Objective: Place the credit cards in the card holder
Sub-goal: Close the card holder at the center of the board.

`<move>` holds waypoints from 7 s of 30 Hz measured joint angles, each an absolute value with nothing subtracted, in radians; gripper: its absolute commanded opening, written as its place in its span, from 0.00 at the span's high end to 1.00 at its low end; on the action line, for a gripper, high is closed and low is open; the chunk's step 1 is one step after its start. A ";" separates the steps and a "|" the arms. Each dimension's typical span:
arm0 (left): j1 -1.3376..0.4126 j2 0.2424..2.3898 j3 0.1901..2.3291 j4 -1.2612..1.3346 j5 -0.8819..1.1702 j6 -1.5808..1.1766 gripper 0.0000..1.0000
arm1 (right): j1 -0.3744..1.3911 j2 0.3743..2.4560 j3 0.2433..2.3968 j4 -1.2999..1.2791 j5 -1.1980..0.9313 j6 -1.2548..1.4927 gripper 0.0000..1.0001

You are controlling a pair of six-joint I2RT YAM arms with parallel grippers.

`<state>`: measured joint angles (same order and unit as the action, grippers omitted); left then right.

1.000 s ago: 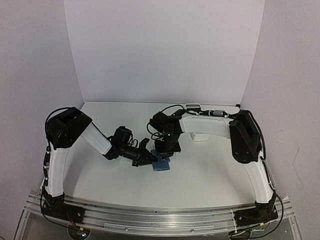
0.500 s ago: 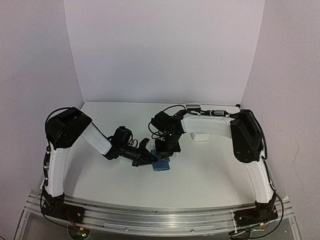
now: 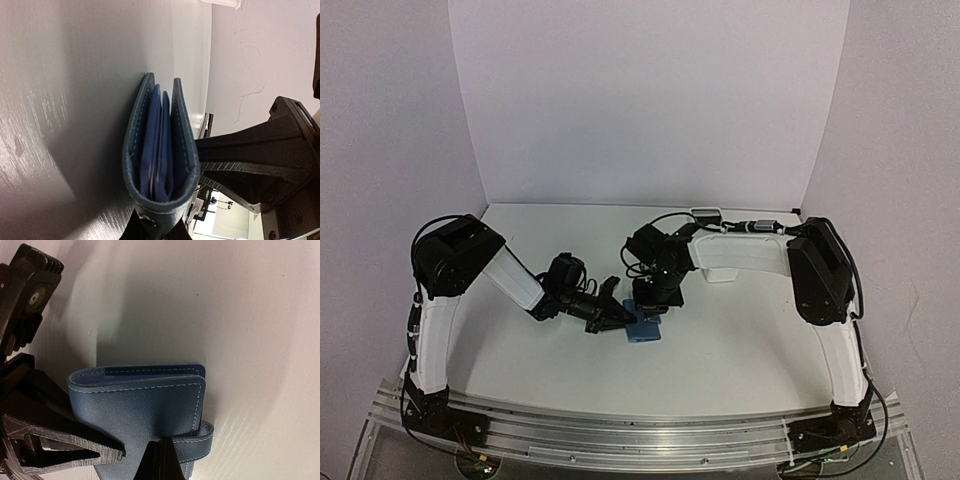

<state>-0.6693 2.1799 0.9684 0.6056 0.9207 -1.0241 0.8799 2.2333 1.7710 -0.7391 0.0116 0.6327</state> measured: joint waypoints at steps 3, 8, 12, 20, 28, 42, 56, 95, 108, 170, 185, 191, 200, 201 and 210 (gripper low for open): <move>-0.671 2.180 0.969 0.606 0.919 -1.024 1.00 | 0.880 2.225 1.758 -0.730 0.011 0.633 1.00; -0.672 2.182 0.973 0.604 0.919 -1.023 1.00 | 0.881 2.206 1.726 -0.704 -0.005 0.641 1.00; -0.673 2.186 0.978 0.603 0.920 -1.024 1.00 | 0.881 2.197 1.713 -0.692 -0.005 0.656 1.00; -0.675 2.188 0.981 0.603 0.921 -1.024 1.00 | 0.881 2.162 1.642 -0.615 -0.001 0.698 1.00; -0.677 2.194 0.989 0.604 0.922 -1.028 1.00 | 0.900 2.077 1.473 -0.432 0.064 0.826 1.00; -0.678 2.194 0.989 0.606 0.922 -1.029 1.00 | 0.945 1.974 1.247 -0.158 0.159 0.999 1.00; -0.682 2.199 0.996 0.611 0.921 -1.034 1.00 | 0.962 1.952 1.208 -0.090 0.242 1.004 1.00; -0.686 2.202 1.000 0.612 0.921 -1.040 1.00 | 0.978 1.963 1.200 -0.085 0.276 0.987 1.00; -0.686 2.202 1.000 0.612 0.921 -1.041 1.00 | 0.983 1.969 1.224 -0.106 0.295 0.960 1.00; -0.692 2.215 1.021 0.610 0.922 -1.045 1.00 | 0.988 2.001 1.274 -0.198 0.344 0.883 1.00; -0.692 2.215 1.021 0.611 0.922 -1.047 1.00 | 0.982 1.993 1.238 -0.117 0.327 0.898 1.00; -0.692 2.216 1.021 0.612 0.923 -1.047 1.00 | 0.982 1.967 1.196 -0.084 0.341 0.915 1.00; -0.692 2.217 1.022 0.614 0.925 -1.047 1.00 | 0.982 1.958 1.190 -0.063 0.343 0.922 1.00; -0.692 2.217 1.022 0.614 0.925 -1.047 1.00 | 0.982 1.958 1.190 -0.062 0.343 0.922 1.00; -0.692 2.218 1.022 0.614 0.925 -1.047 1.00 | 0.980 1.958 1.182 -0.025 0.341 0.929 1.00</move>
